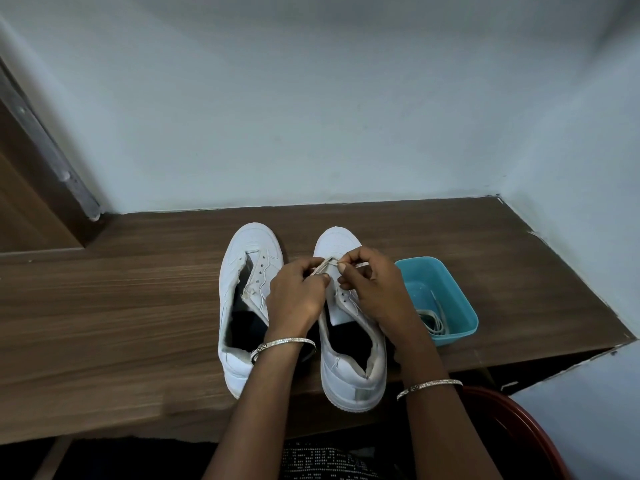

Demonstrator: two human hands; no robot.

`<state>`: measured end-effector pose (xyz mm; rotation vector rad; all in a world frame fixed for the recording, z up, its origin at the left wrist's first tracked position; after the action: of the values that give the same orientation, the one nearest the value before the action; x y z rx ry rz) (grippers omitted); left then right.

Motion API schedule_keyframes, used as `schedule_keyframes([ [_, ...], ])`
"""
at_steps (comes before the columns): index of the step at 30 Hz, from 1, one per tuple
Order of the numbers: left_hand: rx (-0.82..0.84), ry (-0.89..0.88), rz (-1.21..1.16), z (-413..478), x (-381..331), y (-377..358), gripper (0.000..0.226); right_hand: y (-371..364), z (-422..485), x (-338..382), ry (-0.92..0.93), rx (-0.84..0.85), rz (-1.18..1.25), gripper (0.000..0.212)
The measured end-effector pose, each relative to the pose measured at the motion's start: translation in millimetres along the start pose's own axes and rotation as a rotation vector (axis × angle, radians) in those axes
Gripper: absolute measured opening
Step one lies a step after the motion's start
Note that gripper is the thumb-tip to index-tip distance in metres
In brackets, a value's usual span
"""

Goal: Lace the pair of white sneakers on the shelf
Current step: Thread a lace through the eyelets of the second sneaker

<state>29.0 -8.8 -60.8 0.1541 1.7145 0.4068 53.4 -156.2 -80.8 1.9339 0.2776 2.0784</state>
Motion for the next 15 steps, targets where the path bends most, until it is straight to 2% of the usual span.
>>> schedule_keyframes([
  [4,0.023,0.021,-0.014,0.1,0.0,0.4,0.046,-1.8,0.8,-0.4,-0.005,-0.016,-0.012,0.005],
  [8,0.037,0.039,0.0,1.7,-0.6,0.8,0.051,-6.5,3.6,2.3,0.065,-0.08,-0.106,0.004],
  [13,0.028,0.077,-0.16,7.5,2.1,2.0,0.039,-14.3,4.9,4.4,0.109,-0.142,-0.194,0.008],
  [15,0.022,0.041,-0.125,9.8,5.5,1.0,0.034,-14.5,4.8,4.7,0.118,-0.135,-0.203,0.013],
])
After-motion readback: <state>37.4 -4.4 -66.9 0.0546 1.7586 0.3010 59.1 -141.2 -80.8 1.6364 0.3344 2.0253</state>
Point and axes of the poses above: each hand's wrist, its own z-axis towards the middle knuckle, its own y-axis out of the back of the hand, x = y × z, the point moved 3 cm from there along z, towards the middle knuckle, and after that the axes turned 3 degrees about -y, right-handed, at the moved point
